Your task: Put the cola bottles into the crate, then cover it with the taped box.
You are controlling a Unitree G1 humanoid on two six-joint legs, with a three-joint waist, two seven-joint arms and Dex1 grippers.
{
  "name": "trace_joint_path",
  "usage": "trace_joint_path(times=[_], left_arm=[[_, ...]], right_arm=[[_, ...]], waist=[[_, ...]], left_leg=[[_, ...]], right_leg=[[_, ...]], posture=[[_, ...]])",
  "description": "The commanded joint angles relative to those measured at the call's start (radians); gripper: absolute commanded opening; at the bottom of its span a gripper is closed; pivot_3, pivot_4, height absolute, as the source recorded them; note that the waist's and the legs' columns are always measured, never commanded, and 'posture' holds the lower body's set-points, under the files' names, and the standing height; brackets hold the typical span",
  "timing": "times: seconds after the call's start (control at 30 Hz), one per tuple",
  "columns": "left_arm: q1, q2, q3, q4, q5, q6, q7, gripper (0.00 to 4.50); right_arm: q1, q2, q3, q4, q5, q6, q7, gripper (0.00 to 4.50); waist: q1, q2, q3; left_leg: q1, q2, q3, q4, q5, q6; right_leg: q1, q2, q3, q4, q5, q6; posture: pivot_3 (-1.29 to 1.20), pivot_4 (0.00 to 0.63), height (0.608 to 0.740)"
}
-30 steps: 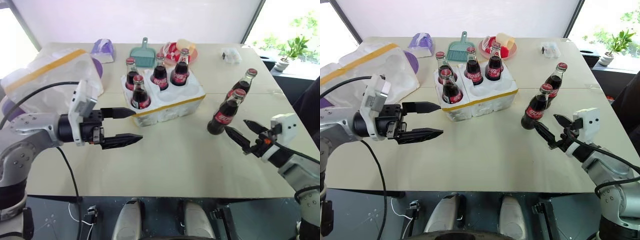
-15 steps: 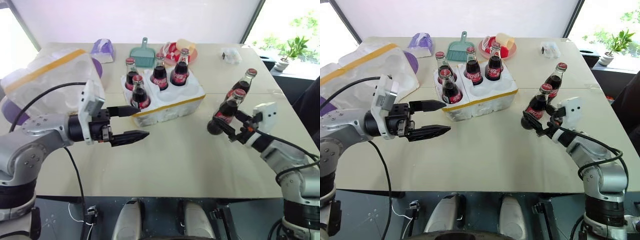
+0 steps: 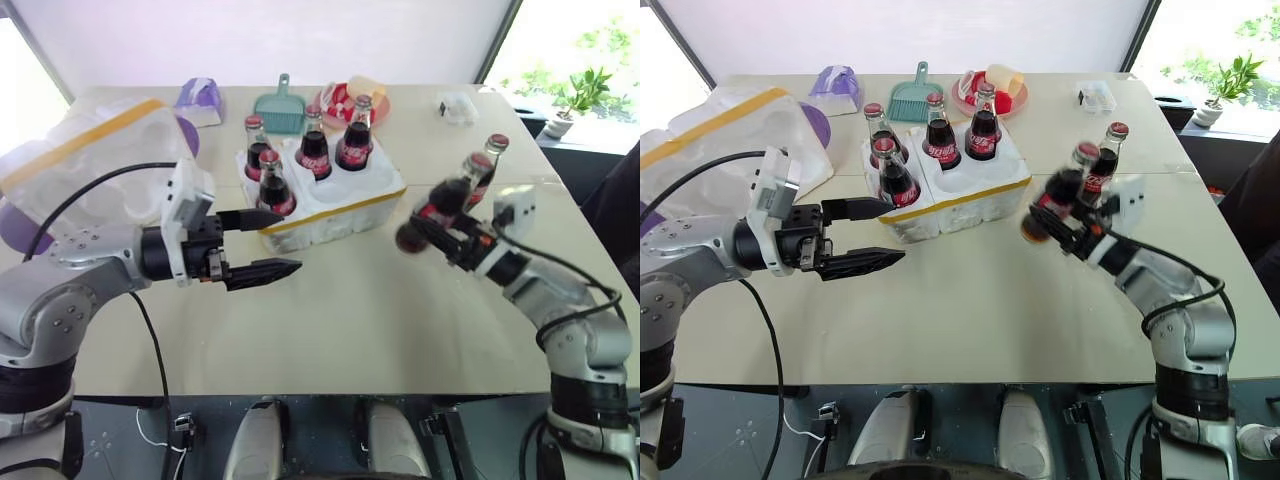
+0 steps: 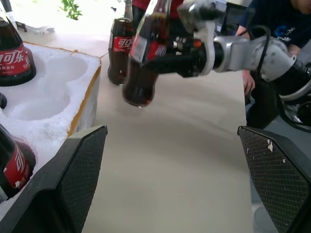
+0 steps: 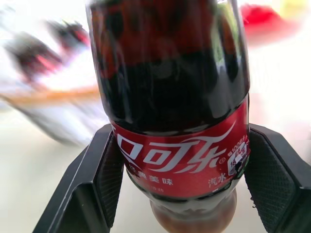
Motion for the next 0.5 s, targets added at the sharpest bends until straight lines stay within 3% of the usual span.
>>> trace_joint_path(times=[0.03,0.23,0.4,0.5], left_arm=[[-0.003,-0.002,0.043,-0.003,-0.015,-0.029,0.012,4.50],[-0.005,0.001,0.042,0.001,-0.002,-0.049,0.021,4.50],[0.009,0.007,0.055,-0.014,-0.001,-0.057,0.039,4.50],[0.022,0.010,0.071,-0.027,-0.009,-0.057,0.052,4.50]], right_arm=[[-0.176,0.008,0.041,-0.045,0.058,-0.008,0.026,2.83],[-0.445,0.103,0.214,0.262,-0.152,-0.106,-0.021,2.83],[-0.538,0.159,0.328,0.464,-0.288,-0.212,0.047,2.83],[-0.566,0.187,0.358,0.566,-0.333,-0.222,0.063,2.83]], waist=[[-0.007,0.000,0.000],[-0.011,-0.001,0.000],[-0.011,-0.001,0.000],[-0.012,-0.001,0.000]], left_leg=[[0.000,0.000,0.000,0.000,0.000,0.000],[0.000,0.000,0.000,0.000,0.000,0.000],[-0.004,0.000,0.000,-0.001,0.000,0.000],[-0.017,0.000,0.000,0.002,0.001,0.000]], right_leg=[[0.000,0.000,0.000,0.000,0.000,0.000],[0.000,0.000,0.000,0.000,0.000,0.000],[-0.004,0.000,0.000,-0.001,0.000,0.000],[-0.016,0.000,0.000,0.001,0.001,0.000]], posture=[[0.00,0.150,0.736],[0.00,0.150,0.736],[0.00,0.150,0.736],[0.00,0.150,0.736]])
